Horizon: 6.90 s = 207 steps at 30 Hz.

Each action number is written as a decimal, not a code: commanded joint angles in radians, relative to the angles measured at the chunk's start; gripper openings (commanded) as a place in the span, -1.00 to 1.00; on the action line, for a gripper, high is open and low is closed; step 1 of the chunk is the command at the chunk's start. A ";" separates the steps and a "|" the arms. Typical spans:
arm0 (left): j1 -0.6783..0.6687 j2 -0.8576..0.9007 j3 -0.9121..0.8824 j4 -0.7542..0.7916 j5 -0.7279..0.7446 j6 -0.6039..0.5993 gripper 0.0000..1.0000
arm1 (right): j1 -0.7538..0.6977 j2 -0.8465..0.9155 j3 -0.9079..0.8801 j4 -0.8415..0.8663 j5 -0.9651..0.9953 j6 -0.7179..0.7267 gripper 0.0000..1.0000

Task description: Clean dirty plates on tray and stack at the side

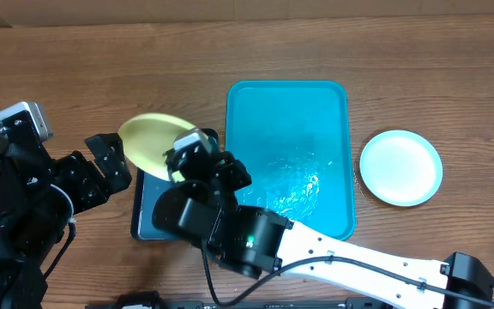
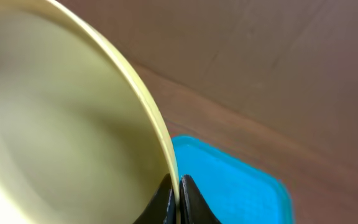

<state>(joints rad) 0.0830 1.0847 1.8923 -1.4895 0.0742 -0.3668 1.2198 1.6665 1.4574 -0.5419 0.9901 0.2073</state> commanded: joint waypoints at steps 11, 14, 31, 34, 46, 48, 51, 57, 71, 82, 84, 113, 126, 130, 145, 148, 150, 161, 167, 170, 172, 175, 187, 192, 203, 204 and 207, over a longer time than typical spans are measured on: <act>0.004 0.002 0.000 0.000 -0.003 0.001 1.00 | -0.033 0.015 0.014 0.035 0.087 -0.129 -0.92; 0.004 0.002 0.000 0.000 -0.003 0.001 1.00 | -0.106 0.008 0.014 0.006 0.106 0.119 -0.92; 0.004 0.002 0.000 0.000 -0.003 0.001 1.00 | -1.381 -0.068 0.014 -0.529 -1.384 0.301 -0.92; 0.004 0.002 0.000 0.000 -0.003 0.001 1.00 | -1.506 -0.068 0.014 -0.689 -1.316 0.236 -0.92; 0.004 0.002 0.000 0.000 -0.003 0.001 1.00 | -1.672 -0.068 -0.277 -0.623 -1.069 0.248 -0.92; 0.004 0.002 0.000 0.000 -0.003 0.001 0.99 | -1.663 -0.068 -0.296 -0.608 -1.074 0.248 -0.92; 0.004 0.002 0.000 0.000 -0.003 0.001 1.00 | -1.653 -0.072 -0.294 -0.637 -1.110 0.230 -0.47; 0.004 0.002 0.000 0.000 -0.003 0.001 1.00 | -1.640 -0.205 -0.209 -0.735 -1.340 0.080 0.04; 0.004 0.002 0.000 0.000 -0.003 0.001 1.00 | -1.271 -0.724 -0.179 -0.750 -1.698 -0.100 1.00; 0.004 0.002 0.000 0.000 -0.003 0.001 1.00 | -1.251 -0.814 -0.205 -0.661 -1.421 -0.186 1.00; 0.004 0.002 0.000 0.000 -0.003 0.001 1.00 | -1.239 -0.884 -0.250 -0.560 -1.365 -0.186 0.99; 0.004 0.002 0.000 0.000 -0.003 0.001 1.00 | -1.221 -1.664 -1.333 0.203 -1.282 -0.179 1.00; 0.004 0.002 0.000 0.000 -0.003 0.001 1.00 | -1.220 -1.664 -1.450 0.488 -1.279 -0.179 1.00; 0.004 0.002 0.000 0.000 -0.003 0.001 1.00 | -1.220 -1.664 -1.450 0.486 -1.279 -0.179 0.99; -0.015 -0.001 0.000 -0.001 -0.006 0.001 1.00 | -1.220 -1.664 -1.450 0.486 -1.279 -0.178 1.00; -0.026 -0.010 0.000 -0.023 -0.043 0.037 1.00 | -1.220 -1.664 -1.450 0.486 -1.279 -0.179 1.00; -0.033 -0.013 -0.004 0.011 -0.095 0.038 1.00 | -1.220 -1.664 -1.450 0.486 -1.279 -0.179 1.00; -0.150 -0.249 -0.584 0.662 0.074 0.156 1.00 | -1.220 -1.664 -1.450 0.486 -1.279 -0.179 1.00; -0.154 -0.492 -1.041 0.984 0.085 0.158 1.00 | -1.220 -1.664 -1.450 0.486 -1.279 -0.179 1.00; -0.153 -0.604 -1.206 1.091 0.084 0.158 1.00 | -1.220 -1.664 -1.450 0.486 -1.279 -0.179 1.00; -0.149 -0.707 -1.335 1.178 0.080 0.158 1.00 | -1.220 -1.664 -1.450 0.486 -1.279 -0.179 0.99; -0.131 -0.855 -1.495 1.282 0.082 0.158 1.00 | -1.220 -1.664 -1.450 0.486 -1.279 -0.179 1.00; -0.082 -1.082 -1.889 1.501 0.072 0.158 1.00 | -1.220 -1.664 -1.450 0.486 -1.279 -0.179 0.99; -0.082 -1.082 -1.888 1.427 0.072 0.158 1.00 | -1.220 -1.664 -1.450 0.486 -1.279 -0.179 1.00; -0.082 -1.081 -1.888 1.426 0.072 0.158 0.99 | -1.220 -1.664 -1.450 0.486 -1.279 -0.179 0.99; -0.082 -1.081 -1.888 1.426 0.072 0.158 1.00 | -1.220 -1.664 -1.450 0.486 -1.279 -0.178 1.00; -0.082 -1.081 -1.888 1.426 0.072 0.158 1.00 | -1.220 -1.664 -1.450 0.486 -1.279 -0.178 1.00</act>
<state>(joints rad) -0.0048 0.0132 0.0082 -0.0601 0.1535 -0.2279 -0.0048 0.0109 0.0185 -0.0624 -0.2989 0.0257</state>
